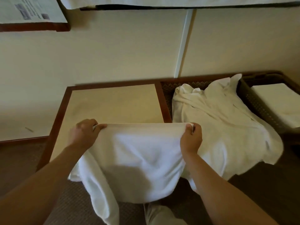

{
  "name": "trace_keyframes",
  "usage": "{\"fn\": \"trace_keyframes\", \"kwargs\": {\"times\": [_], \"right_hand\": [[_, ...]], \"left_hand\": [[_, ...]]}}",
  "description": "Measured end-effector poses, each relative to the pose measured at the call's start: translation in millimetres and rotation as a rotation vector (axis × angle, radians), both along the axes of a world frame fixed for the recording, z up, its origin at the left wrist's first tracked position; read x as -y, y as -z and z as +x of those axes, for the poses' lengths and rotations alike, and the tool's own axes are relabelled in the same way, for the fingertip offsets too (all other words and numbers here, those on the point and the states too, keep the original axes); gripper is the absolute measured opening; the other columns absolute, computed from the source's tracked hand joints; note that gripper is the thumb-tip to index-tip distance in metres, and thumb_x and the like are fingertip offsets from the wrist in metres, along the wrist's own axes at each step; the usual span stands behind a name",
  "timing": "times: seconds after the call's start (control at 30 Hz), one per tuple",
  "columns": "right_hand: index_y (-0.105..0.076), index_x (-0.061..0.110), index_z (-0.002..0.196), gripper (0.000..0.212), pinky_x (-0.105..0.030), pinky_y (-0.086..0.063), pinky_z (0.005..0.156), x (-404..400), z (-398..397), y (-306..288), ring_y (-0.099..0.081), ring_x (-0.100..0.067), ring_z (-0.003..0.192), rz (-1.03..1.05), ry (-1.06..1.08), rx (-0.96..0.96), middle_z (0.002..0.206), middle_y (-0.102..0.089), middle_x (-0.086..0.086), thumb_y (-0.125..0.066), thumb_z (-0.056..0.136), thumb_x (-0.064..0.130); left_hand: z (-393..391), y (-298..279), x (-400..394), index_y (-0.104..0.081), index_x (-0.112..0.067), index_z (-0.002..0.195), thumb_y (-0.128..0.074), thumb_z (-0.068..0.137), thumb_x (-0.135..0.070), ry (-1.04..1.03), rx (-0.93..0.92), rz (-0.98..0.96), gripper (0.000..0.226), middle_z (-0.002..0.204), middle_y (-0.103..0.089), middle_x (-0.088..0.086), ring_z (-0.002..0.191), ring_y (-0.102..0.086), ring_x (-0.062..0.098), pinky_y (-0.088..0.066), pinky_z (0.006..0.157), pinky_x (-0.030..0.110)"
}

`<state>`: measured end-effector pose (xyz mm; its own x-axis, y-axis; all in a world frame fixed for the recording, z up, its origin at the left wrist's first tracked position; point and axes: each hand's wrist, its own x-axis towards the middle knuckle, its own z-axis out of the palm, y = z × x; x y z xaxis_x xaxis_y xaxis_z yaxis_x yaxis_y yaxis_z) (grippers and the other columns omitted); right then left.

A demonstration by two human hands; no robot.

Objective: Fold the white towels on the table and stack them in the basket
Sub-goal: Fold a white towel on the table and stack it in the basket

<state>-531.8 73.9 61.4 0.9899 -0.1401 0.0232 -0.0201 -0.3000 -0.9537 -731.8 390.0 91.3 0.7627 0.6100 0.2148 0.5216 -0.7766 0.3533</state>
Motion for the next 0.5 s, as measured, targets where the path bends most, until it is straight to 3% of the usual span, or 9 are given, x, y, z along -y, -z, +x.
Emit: {"fn": "trace_keyframes", "kwargs": {"times": [0.13, 0.33, 0.5], "right_hand": [[-0.061, 0.007, 0.114, 0.02, -0.023, -0.039, 0.077, -67, 94, 4, -0.056, -0.022, 0.094, -0.069, -0.037, -0.02, 0.104, -0.062, -0.005, -0.047, 0.108, 0.02], [-0.061, 0.008, 0.12, 0.026, -0.036, -0.048, 0.083, -154, 217, 35, -0.063, -0.033, 0.106, -0.144, -0.064, -0.057, 0.115, -0.066, -0.013, -0.045, 0.108, 0.024], [-0.065, -0.003, 0.108, 0.025, -0.031, -0.03, 0.073, -213, 306, 56, -0.06, -0.04, 0.104, -0.28, -0.103, -0.005, 0.11, -0.066, -0.023, -0.05, 0.106, 0.017]], "left_hand": [[82, -10, -66, -0.065, -0.018, 0.078, -0.066, 0.091, -0.057, 0.033, -0.155, 0.012, 0.041, 0.079, -0.064, 0.002, 0.079, -0.061, 0.029, -0.052, 0.071, 0.04], [197, 5, -164, -0.056, -0.027, 0.078, -0.028, 0.084, -0.081, 0.136, -0.408, 0.097, 0.06, 0.084, -0.059, -0.009, 0.086, -0.063, 0.022, -0.049, 0.073, 0.038], [272, 32, -227, -0.066, -0.028, 0.097, -0.032, 0.086, -0.08, 0.171, -0.398, 0.143, 0.063, 0.1, -0.068, -0.002, 0.097, -0.067, 0.027, -0.052, 0.08, 0.04]]}}
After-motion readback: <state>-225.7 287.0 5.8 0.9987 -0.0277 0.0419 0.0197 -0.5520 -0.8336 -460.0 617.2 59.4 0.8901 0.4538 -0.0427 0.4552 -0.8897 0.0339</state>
